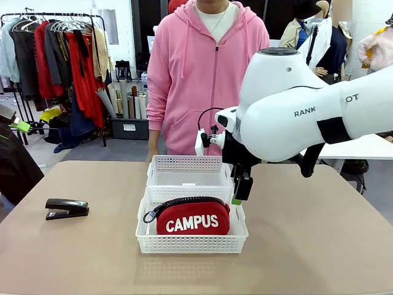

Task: Distribute items into two baskets.
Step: Place the picked Pencil pouch into the Organizing basket as instructed by the person, then pick up the Stapler that the person points to.

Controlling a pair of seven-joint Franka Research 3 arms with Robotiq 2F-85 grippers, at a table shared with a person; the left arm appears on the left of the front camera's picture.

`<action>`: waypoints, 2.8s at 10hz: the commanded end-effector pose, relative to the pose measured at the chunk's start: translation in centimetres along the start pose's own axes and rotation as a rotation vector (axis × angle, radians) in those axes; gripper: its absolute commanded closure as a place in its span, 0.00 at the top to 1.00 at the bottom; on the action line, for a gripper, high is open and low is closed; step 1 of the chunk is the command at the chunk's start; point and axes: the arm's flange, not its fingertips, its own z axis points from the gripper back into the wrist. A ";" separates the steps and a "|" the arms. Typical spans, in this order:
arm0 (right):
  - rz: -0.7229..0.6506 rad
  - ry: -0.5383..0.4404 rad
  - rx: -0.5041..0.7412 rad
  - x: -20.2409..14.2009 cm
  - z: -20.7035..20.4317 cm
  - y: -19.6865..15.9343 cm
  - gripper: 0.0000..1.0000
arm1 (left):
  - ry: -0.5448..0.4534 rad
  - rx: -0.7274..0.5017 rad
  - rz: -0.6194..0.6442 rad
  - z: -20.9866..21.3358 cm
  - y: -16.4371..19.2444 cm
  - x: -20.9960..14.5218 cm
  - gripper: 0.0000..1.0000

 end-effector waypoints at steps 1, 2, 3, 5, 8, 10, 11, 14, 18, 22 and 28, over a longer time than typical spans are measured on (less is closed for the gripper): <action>0.010 0.005 0.004 0.3 -0.3 0.1 1.00 | -0.006 -0.010 -0.003 0.1 0.0 0.0 1.00; 0.010 0.005 0.004 0.3 -0.3 0.1 1.00 | -0.006 -0.010 -0.003 0.1 0.0 0.0 1.00; 0.010 0.005 0.004 0.3 -0.3 0.1 1.00 | -0.006 -0.010 -0.003 0.1 0.0 0.0 1.00; 0.010 0.005 0.004 0.3 -0.3 0.1 1.00 | -0.006 -0.010 -0.003 0.1 0.0 0.0 1.00; 0.010 0.005 0.004 0.3 -0.3 0.1 1.00 | -0.006 -0.010 -0.003 0.1 0.0 0.0 1.00; 0.010 0.005 0.004 0.3 -0.3 0.1 1.00 | -0.006 -0.010 -0.003 0.1 0.0 0.0 1.00; 0.010 0.005 0.004 0.3 -0.3 0.1 1.00 | -0.006 -0.010 -0.003 0.1 0.0 0.0 1.00; -0.197 0.006 -0.002 -4.5 1.4 -3.5 1.00 | -0.006 -0.010 -0.003 0.1 0.0 0.0 1.00; -0.621 -0.057 0.110 -14.3 4.5 -8.9 1.00 | -0.006 -0.010 -0.003 0.1 0.0 0.0 1.00; -0.968 -0.284 0.178 -25.7 7.5 -9.6 1.00 | -0.006 -0.010 -0.003 0.1 0.0 0.0 1.00; -1.077 -0.576 0.220 -37.4 8.6 -4.9 1.00 | -0.006 -0.010 -0.003 0.1 0.0 0.0 1.00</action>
